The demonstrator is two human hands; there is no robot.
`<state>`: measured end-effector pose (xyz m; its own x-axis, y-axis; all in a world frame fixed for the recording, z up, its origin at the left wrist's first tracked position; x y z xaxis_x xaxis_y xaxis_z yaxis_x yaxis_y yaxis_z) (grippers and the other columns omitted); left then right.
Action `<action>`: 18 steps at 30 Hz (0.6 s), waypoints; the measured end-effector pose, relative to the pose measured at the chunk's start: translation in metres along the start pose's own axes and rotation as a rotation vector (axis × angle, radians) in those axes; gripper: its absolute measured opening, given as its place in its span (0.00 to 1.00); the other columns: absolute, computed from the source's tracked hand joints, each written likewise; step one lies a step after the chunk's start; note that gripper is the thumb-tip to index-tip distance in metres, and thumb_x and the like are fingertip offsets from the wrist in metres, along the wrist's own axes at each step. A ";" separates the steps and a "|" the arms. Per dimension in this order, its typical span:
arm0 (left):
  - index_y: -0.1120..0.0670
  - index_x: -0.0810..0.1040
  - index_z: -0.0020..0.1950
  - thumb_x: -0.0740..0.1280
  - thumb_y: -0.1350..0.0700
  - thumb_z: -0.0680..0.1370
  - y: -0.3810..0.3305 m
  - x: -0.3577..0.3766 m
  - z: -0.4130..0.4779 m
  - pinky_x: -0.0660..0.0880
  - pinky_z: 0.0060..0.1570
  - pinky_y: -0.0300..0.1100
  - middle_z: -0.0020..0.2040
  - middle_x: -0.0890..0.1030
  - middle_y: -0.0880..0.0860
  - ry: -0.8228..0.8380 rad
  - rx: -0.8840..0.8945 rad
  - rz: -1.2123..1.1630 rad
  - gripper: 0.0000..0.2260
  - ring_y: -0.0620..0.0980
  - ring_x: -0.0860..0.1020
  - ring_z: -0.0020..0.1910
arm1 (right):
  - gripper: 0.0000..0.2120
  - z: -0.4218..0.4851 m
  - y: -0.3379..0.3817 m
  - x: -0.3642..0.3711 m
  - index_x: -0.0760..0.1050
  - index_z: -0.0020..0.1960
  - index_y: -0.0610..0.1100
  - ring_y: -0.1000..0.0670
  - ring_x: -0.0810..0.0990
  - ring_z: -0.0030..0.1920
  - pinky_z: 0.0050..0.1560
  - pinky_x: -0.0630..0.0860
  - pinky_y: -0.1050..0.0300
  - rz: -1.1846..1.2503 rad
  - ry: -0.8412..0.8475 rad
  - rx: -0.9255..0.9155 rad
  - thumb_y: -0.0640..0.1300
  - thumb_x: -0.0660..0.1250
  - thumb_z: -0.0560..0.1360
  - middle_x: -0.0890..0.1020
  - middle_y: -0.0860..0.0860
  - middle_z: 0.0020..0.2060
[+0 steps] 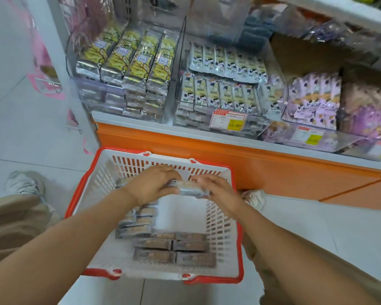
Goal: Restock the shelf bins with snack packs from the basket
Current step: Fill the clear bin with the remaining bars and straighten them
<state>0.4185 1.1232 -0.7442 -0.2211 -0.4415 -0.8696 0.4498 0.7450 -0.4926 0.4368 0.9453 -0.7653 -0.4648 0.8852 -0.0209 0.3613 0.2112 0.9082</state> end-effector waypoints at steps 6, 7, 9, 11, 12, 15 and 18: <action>0.50 0.75 0.56 0.61 0.48 0.82 -0.015 -0.021 -0.003 0.77 0.49 0.56 0.47 0.81 0.49 -0.107 -0.253 -0.408 0.09 0.50 0.80 0.46 | 0.21 -0.028 0.034 -0.003 0.72 0.67 0.41 0.43 0.82 0.54 0.54 0.79 0.52 0.250 -0.035 -0.133 0.46 0.70 0.76 0.82 0.41 0.56; 0.50 0.74 0.58 0.60 0.47 0.82 -0.020 -0.023 -0.002 0.77 0.51 0.55 0.48 0.82 0.50 -0.126 -0.284 -0.499 0.09 0.50 0.81 0.47 | 0.21 -0.034 0.041 0.001 0.71 0.67 0.42 0.44 0.81 0.55 0.55 0.79 0.54 0.127 -0.048 -0.178 0.41 0.70 0.76 0.82 0.42 0.57; 0.51 0.74 0.60 0.61 0.49 0.82 -0.035 -0.029 0.004 0.79 0.55 0.51 0.52 0.82 0.50 -0.151 -0.304 -0.682 0.10 0.48 0.82 0.50 | 0.22 -0.044 0.055 0.006 0.72 0.66 0.43 0.49 0.81 0.55 0.55 0.79 0.56 -0.049 -0.103 -0.253 0.38 0.72 0.74 0.81 0.46 0.55; 0.54 0.74 0.61 0.61 0.54 0.83 -0.052 -0.037 0.009 0.79 0.56 0.45 0.54 0.82 0.52 -0.171 -0.294 -0.838 0.09 0.46 0.82 0.51 | 0.20 -0.055 0.073 0.004 0.73 0.62 0.41 0.54 0.81 0.51 0.52 0.78 0.60 -0.125 -0.206 -0.358 0.38 0.73 0.73 0.81 0.48 0.53; 0.57 0.74 0.61 0.61 0.55 0.83 -0.059 -0.042 0.012 0.79 0.55 0.43 0.55 0.82 0.53 -0.183 -0.282 -0.893 0.10 0.48 0.82 0.51 | 0.18 -0.060 0.081 0.001 0.73 0.61 0.39 0.54 0.80 0.50 0.51 0.77 0.61 -0.144 -0.242 -0.403 0.38 0.73 0.73 0.81 0.47 0.52; 0.59 0.75 0.60 0.62 0.56 0.83 -0.076 -0.057 0.020 0.78 0.50 0.37 0.54 0.81 0.56 -0.211 -0.259 -0.927 0.09 0.49 0.82 0.51 | 0.16 -0.070 0.100 -0.008 0.73 0.60 0.40 0.51 0.80 0.49 0.51 0.77 0.60 -0.175 -0.283 -0.474 0.38 0.72 0.74 0.81 0.44 0.50; 0.56 0.76 0.62 0.62 0.53 0.82 -0.086 -0.079 0.033 0.75 0.51 0.36 0.57 0.76 0.54 -0.286 -0.219 -0.673 0.11 0.50 0.79 0.54 | 0.14 -0.077 0.124 -0.020 0.74 0.58 0.42 0.50 0.81 0.46 0.49 0.79 0.57 -0.223 -0.344 -0.538 0.39 0.73 0.74 0.81 0.46 0.45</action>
<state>0.4256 1.0771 -0.6322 -0.1406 -0.9255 -0.3517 0.1091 0.3385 -0.9346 0.4281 0.9219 -0.6200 -0.1654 0.9446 -0.2834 -0.2076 0.2475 0.9464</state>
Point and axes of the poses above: each hand's wrist, its own z-axis towards the middle knuckle, its own x-axis out of the palm, y = z × x, the point moved 6 cm from there along z, towards the middle knuckle
